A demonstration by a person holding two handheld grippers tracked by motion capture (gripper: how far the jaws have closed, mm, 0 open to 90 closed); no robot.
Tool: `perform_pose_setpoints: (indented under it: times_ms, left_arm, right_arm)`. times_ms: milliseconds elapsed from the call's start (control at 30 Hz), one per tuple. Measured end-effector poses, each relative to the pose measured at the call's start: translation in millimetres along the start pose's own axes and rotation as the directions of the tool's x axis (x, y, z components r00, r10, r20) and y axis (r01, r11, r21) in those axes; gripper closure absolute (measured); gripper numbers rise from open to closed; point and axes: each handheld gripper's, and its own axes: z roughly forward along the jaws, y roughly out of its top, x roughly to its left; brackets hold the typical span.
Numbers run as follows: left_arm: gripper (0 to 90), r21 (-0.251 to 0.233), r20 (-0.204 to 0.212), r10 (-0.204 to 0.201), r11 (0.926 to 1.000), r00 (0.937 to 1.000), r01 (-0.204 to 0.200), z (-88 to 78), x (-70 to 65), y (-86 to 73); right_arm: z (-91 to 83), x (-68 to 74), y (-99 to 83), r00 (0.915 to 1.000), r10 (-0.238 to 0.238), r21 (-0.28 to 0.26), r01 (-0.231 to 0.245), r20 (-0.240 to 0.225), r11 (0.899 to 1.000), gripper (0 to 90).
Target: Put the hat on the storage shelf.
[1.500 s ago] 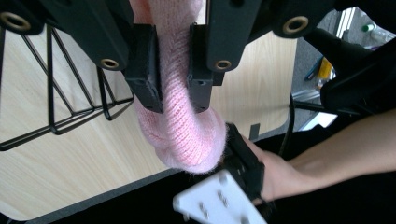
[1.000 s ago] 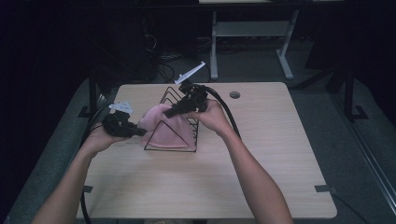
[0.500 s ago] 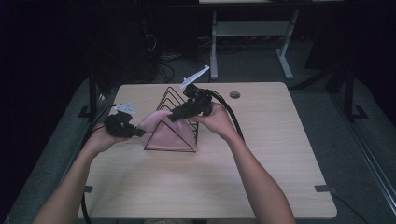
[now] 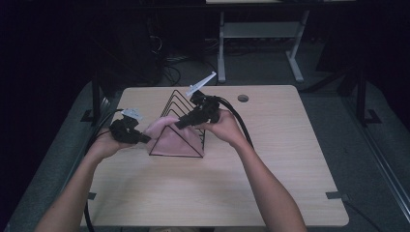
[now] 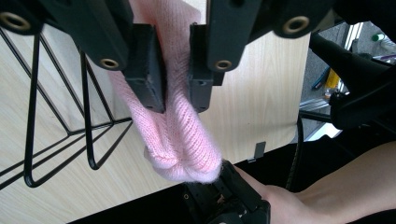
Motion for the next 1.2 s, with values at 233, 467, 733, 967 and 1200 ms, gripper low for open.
perform_pose_setpoints:
  times_ms: [233, 467, 733, 967, 1200]
  left_arm:
    - [71.2, -0.011, -0.003, -0.007, 0.9999, 1.0, 0.007, -4.1, -1.2, -0.4]
    - [62.7, -0.021, -0.007, -0.005, 0.9998, 1.0, 0.005, -8.7, -5.1, -0.6]
    - [55.5, -0.028, -0.021, -0.018, 0.9995, 0.9996, 0.018, -11.2, -8.4, -4.5]
    - [51.3, -0.024, -0.015, -0.023, 0.9995, 0.9996, 0.023, -13.3, -8.0, -10.4]
    - [45.0, -0.039, 0.011, -0.047, 0.9981, 0.9988, 0.047, -14.7, -9.6, -11.9]
  right_arm:
    - [-11.6, 0.3, -9.2, 0.9991, 0.034, -0.037, -0.033, 0.026, 0.999, 48.8]
    - [-25.8, -1.8, -20.9, 0.9966, 0.063, -0.052, -0.061, 0.052, 0.997, 39.9]
    - [-48.0, -6.1, -37.0, 0.989, 0.088, -0.06, -0.081, 0.119, 0.995, 34.1]
    - [-66.6, -10.3, -52.1, 0.9789, 0.124, -0.072, -0.113, 0.163, 0.991, 32.9]
    - [-80.6, -14.2, -67.2, 0.9678, 0.158, -0.078, -0.145, 0.196, 0.986, 31.3]
